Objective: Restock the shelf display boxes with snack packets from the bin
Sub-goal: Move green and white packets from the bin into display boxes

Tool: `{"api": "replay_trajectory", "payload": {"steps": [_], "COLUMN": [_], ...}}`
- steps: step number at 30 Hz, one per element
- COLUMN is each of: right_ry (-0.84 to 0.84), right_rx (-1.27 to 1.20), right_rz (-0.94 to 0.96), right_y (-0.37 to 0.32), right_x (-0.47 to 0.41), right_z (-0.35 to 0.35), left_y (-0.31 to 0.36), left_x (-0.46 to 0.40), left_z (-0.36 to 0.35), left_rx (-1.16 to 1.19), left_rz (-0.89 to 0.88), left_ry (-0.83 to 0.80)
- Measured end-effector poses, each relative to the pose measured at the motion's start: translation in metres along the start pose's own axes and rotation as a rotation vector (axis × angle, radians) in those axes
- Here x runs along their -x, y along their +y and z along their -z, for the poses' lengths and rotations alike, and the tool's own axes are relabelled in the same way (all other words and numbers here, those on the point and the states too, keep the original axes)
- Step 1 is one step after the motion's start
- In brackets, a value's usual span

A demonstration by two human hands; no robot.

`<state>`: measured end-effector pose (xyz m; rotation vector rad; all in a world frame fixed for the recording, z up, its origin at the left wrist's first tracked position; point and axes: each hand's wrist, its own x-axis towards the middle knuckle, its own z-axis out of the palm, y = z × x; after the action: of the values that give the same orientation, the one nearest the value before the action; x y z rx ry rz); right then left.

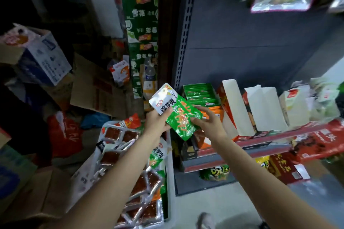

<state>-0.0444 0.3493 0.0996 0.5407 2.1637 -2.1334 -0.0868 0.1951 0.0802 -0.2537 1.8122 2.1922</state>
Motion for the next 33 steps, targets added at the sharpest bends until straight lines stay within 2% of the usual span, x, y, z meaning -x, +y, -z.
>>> {"api": "replay_trajectory", "payload": {"steps": [2, 5, 12, 15, 18, 24, 28, 33], "right_ry": [-0.05, -0.015, -0.02, 0.056, 0.121, 0.193, 0.208, 0.148], "right_rx": [0.144, 0.397, 0.483, 0.584, 0.696, 0.534, 0.55, 0.581], "right_rz": [0.04, 0.156, 0.253, 0.267, 0.266, 0.313, 0.341, 0.369], "right_y": [-0.003, -0.002, -0.013, -0.016, -0.015, -0.025, -0.038, -0.05], "right_x": [-0.002, -0.014, -0.047, -0.06, -0.071, -0.084, -0.097, -0.131], "right_z": [0.031, 0.084, 0.213, 0.256, 0.286, 0.304, 0.324, 0.355], "left_y": [0.002, 0.003, 0.001, 0.005, 0.004, 0.011, 0.018, 0.016], "left_x": [0.0, -0.005, -0.029, -0.044, -0.055, -0.055, -0.073, -0.099], "left_z": [-0.028, -0.082, -0.217, -0.26, -0.291, -0.332, -0.347, -0.37], "left_rx": [-0.077, -0.184, -0.362, -0.404, -0.552, -0.705, -0.74, -0.775], "left_rz": [-0.055, -0.127, -0.294, -0.403, -0.463, -0.602, -0.586, -0.589], "left_ry": [-0.02, -0.062, -0.109, -0.108, -0.102, -0.137, -0.219, -0.163]}}
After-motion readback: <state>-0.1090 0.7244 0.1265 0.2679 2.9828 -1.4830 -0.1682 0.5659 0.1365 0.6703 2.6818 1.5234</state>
